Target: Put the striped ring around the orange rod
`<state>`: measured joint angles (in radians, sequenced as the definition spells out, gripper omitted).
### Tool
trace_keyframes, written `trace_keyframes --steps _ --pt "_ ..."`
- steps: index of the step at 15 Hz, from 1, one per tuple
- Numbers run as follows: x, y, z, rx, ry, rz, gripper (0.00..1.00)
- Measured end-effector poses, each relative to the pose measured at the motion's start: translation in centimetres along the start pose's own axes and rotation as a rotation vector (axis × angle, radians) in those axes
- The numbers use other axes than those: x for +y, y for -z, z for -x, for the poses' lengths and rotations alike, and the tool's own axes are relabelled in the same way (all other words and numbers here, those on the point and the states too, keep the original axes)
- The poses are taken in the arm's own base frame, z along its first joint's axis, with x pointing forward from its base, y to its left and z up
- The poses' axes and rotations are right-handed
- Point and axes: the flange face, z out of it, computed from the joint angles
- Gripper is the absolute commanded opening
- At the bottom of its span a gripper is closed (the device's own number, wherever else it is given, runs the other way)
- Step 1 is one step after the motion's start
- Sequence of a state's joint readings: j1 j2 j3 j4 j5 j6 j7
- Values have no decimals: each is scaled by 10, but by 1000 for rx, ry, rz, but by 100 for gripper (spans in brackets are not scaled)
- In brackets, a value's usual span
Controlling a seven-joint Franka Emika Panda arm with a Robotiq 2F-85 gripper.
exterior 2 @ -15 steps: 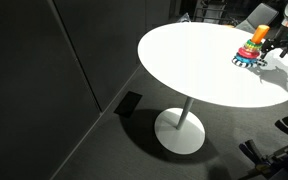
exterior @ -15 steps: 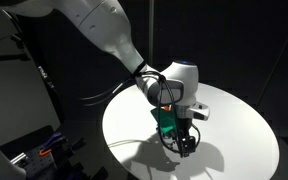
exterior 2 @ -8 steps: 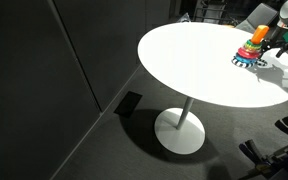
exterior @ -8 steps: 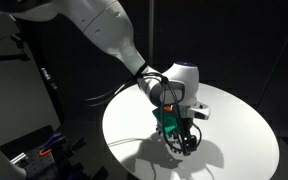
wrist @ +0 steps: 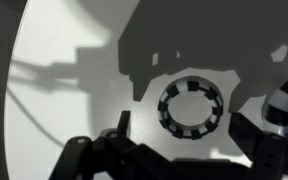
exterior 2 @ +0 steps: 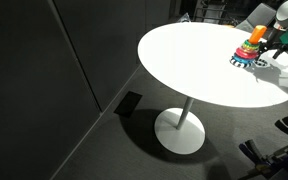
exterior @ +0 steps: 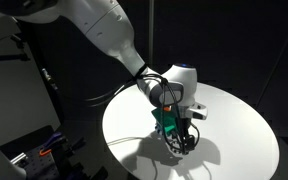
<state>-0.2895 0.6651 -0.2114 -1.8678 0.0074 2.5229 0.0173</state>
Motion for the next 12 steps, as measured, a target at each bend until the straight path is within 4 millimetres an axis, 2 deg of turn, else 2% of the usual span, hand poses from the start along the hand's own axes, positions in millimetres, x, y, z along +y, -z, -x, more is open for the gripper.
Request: trace_keyframes --steps 12 --pt "-7 -9 3 -14 11 -3 100"
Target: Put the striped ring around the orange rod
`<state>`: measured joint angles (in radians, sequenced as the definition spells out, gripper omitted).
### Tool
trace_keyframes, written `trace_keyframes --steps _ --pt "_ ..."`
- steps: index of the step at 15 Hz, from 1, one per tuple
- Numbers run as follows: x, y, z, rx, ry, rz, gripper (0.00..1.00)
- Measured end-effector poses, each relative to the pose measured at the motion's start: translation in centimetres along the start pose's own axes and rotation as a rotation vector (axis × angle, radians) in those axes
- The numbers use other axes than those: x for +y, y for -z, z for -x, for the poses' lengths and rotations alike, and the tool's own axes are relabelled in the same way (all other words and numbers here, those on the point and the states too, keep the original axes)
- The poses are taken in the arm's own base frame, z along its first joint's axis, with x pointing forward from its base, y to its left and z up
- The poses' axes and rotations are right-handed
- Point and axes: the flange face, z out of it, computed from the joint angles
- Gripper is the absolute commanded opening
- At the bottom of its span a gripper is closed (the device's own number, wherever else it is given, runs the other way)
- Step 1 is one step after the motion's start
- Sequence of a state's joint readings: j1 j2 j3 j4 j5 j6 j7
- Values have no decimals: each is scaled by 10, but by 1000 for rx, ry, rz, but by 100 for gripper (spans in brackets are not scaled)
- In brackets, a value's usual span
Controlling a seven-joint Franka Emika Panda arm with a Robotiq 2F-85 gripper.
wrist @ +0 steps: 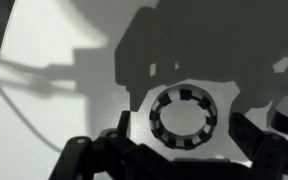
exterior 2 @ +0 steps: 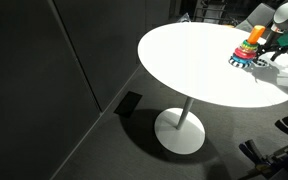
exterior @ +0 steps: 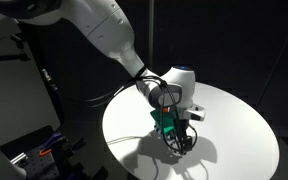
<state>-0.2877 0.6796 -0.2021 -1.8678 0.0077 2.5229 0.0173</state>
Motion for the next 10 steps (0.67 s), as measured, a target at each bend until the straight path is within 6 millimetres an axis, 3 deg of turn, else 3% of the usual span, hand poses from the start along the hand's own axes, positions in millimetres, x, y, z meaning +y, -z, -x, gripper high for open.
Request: trace_keyframes --steps 10 --pt "5 -7 2 -11 -40 -23 100"
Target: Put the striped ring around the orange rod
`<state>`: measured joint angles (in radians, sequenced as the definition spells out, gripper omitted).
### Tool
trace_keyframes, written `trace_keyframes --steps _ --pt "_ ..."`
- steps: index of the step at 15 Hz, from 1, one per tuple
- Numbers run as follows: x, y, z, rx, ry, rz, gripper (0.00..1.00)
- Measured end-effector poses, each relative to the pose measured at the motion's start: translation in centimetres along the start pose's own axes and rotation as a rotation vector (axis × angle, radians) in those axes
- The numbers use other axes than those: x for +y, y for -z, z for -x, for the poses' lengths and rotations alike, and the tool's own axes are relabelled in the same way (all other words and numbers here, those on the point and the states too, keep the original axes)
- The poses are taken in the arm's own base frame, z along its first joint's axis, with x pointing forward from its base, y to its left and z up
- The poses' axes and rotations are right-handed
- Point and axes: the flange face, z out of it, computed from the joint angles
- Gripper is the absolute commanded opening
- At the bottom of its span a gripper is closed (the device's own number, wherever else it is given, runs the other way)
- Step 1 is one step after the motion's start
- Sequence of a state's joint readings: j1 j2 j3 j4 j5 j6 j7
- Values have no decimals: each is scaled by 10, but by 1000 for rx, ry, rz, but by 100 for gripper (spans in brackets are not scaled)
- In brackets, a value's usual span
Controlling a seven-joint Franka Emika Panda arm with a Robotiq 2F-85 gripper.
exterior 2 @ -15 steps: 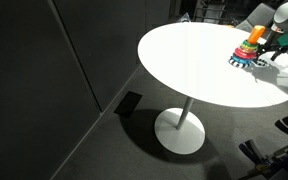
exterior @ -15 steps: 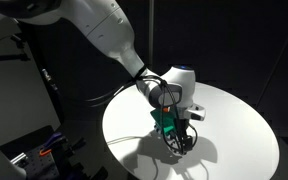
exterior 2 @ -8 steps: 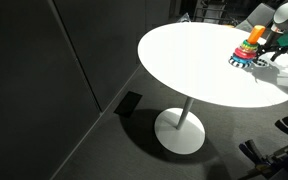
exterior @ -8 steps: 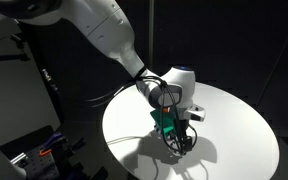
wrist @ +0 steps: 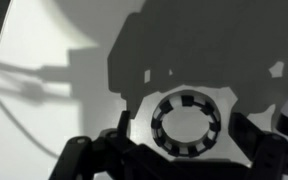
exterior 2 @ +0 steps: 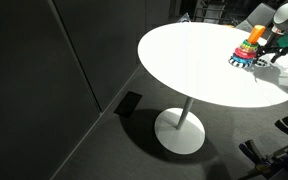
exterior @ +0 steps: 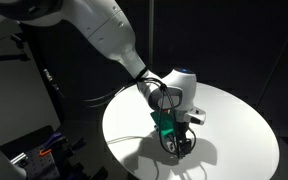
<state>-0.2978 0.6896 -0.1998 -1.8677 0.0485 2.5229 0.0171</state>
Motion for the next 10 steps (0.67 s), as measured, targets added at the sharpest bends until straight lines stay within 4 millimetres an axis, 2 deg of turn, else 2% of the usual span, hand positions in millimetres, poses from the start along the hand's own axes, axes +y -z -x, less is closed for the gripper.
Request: trace_keyframes --steps 2,3,5,7,8,10 --pt "2 -1 0 -2 -10 -6 100" --pt "3 -2 0 -3 -14 -8 75" --pt "4 -2 0 -3 -23 -13 67" --pt "1 0 -2 2 -31 -24 48" --pt "-1 0 -2 3 -34 -31 43" --pt "0 5 -4 8 -38 -35 41"
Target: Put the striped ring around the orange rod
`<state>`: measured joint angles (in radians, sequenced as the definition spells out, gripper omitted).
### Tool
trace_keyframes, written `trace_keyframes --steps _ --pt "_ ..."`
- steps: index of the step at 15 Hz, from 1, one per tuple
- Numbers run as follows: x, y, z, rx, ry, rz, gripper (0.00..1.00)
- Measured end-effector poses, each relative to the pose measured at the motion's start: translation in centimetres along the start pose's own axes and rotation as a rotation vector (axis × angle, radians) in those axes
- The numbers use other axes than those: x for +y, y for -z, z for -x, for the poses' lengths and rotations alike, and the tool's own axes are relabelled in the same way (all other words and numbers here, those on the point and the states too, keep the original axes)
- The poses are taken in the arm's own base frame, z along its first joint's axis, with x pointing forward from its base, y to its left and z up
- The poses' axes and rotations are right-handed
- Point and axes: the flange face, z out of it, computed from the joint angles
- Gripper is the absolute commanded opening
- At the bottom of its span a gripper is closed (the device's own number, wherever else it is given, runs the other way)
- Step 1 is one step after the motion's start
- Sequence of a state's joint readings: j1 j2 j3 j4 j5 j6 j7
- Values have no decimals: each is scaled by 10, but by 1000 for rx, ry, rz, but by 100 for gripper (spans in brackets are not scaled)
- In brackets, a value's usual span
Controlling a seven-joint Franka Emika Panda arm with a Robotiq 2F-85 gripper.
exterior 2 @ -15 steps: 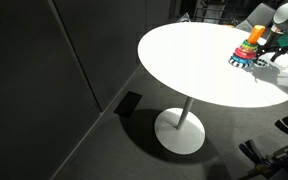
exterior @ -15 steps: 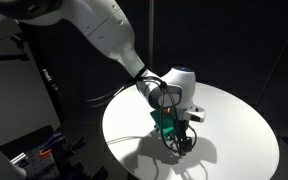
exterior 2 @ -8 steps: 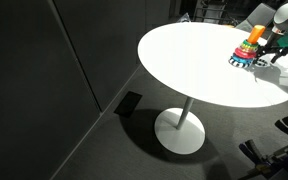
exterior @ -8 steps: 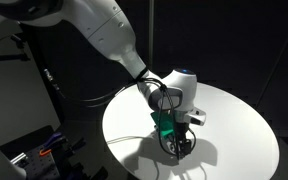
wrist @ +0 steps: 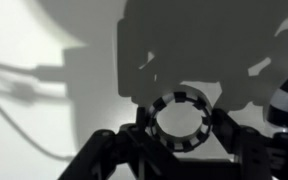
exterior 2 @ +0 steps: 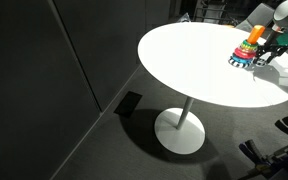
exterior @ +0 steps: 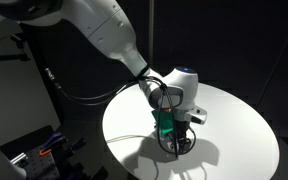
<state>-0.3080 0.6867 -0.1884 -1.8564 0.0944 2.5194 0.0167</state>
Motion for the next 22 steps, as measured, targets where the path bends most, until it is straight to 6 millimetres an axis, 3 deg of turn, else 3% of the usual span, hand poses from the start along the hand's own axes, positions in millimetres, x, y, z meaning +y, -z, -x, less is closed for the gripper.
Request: trace_keyframes --steps 5,13,22 --pt "7 21 -15 46 -17 -9 41" --pt "9 94 -34 148 -24 -33 41" --pt "-18 172 -28 166 47 -77 41"
